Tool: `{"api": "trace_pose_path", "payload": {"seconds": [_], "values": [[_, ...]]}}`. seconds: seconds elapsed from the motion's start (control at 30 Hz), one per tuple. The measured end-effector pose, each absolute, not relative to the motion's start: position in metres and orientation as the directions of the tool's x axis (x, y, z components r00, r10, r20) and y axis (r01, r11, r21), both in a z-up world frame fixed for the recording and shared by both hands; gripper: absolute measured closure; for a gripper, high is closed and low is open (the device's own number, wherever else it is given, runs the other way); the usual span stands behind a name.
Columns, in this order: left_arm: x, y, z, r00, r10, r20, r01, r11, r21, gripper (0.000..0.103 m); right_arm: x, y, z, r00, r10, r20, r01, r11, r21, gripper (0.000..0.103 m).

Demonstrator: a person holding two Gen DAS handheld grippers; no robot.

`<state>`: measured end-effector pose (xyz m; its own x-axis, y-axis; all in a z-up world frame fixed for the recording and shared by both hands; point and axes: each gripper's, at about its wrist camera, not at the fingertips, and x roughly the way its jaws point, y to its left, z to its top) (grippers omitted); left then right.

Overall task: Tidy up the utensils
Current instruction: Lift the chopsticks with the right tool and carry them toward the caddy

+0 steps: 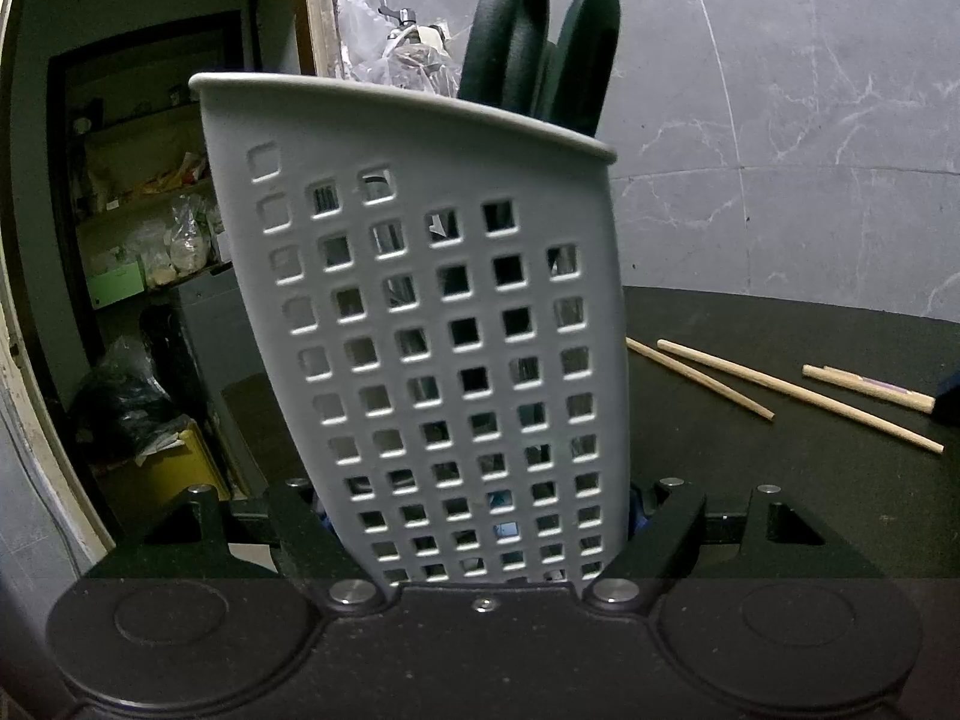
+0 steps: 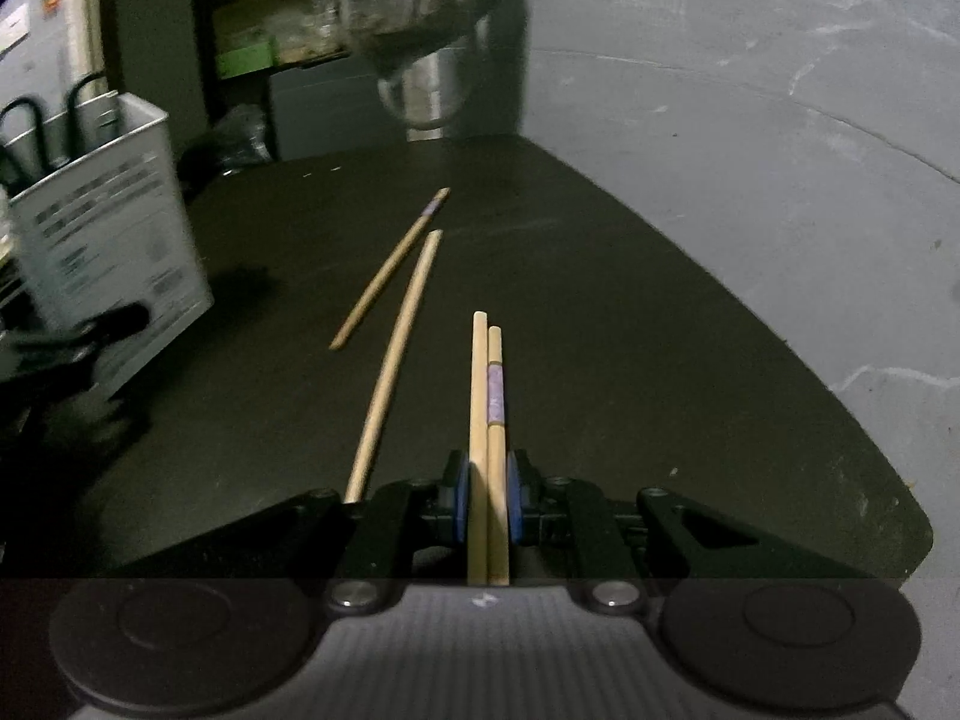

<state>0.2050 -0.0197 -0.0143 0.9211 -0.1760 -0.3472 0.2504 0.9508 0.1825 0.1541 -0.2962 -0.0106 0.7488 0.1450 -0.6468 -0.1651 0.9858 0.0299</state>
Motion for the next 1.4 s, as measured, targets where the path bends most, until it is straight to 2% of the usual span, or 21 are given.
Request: {"api": "trace_pose_path", "payload": {"seconds": [0.27, 0.5, 0.73, 0.97, 1.0, 1.07, 1.1, 1.13, 1.27, 1.4], "values": [[0.204, -0.019, -0.015, 0.922, -0.174, -0.347, 0.246, 0.953, 0.176, 0.024, 0.142, -0.270, -0.008, 0.715, 0.269, -0.646, -0.315, 0.948, 0.046, 0.088], [0.203, -0.020, -0.015, 0.922, -0.173, -0.345, 0.245, 0.953, 0.177, 0.024, 0.166, -0.237, -0.007, 0.684, 0.360, -0.634, -0.435, 0.900, 0.042, 0.088], [0.203, -0.020, -0.015, 0.923, -0.172, -0.344, 0.245, 0.953, 0.178, 0.024, 0.194, -0.213, -0.008, 0.681, 0.394, -0.618, -0.474, 0.880, 0.038, 0.088], [0.203, -0.020, -0.015, 0.923, -0.172, -0.345, 0.245, 0.953, 0.180, 0.024, 0.210, -0.204, -0.011, 0.701, 0.395, -0.593, -0.414, 0.903, 0.113, 0.087], [0.203, -0.020, -0.015, 0.923, -0.173, -0.344, 0.245, 0.953, 0.180, 0.024, 0.210, -0.204, -0.011, 0.701, 0.401, -0.590, -0.411, 0.903, 0.125, 0.086], [0.203, -0.020, -0.015, 0.923, -0.173, -0.344, 0.245, 0.953, 0.180, 0.024, 0.208, -0.209, -0.011, 0.692, 0.428, -0.582, -0.413, 0.895, 0.167, 0.074], [0.203, -0.020, -0.015, 0.923, -0.172, -0.344, 0.245, 0.953, 0.179, 0.024, 0.207, -0.212, -0.010, 0.690, 0.436, -0.578, -0.413, 0.893, 0.181, 0.065], [0.203, -0.020, -0.015, 0.923, -0.172, -0.344, 0.245, 0.953, 0.180, 0.024, 0.206, -0.215, -0.010, 0.693, 0.434, -0.576, -0.407, 0.894, 0.185, 0.062], [0.203, -0.020, -0.015, 0.923, -0.173, -0.343, 0.245, 0.953, 0.180, 0.024, 0.203, -0.222, -0.008, 0.703, 0.423, -0.572, -0.390, 0.902, 0.188, 0.057], [0.203, -0.020, -0.015, 0.923, -0.173, -0.343, 0.245, 0.953, 0.180, 0.024, 0.202, -0.222, -0.008, 0.701, 0.423, -0.574, -0.387, 0.902, 0.191, 0.048]]}}
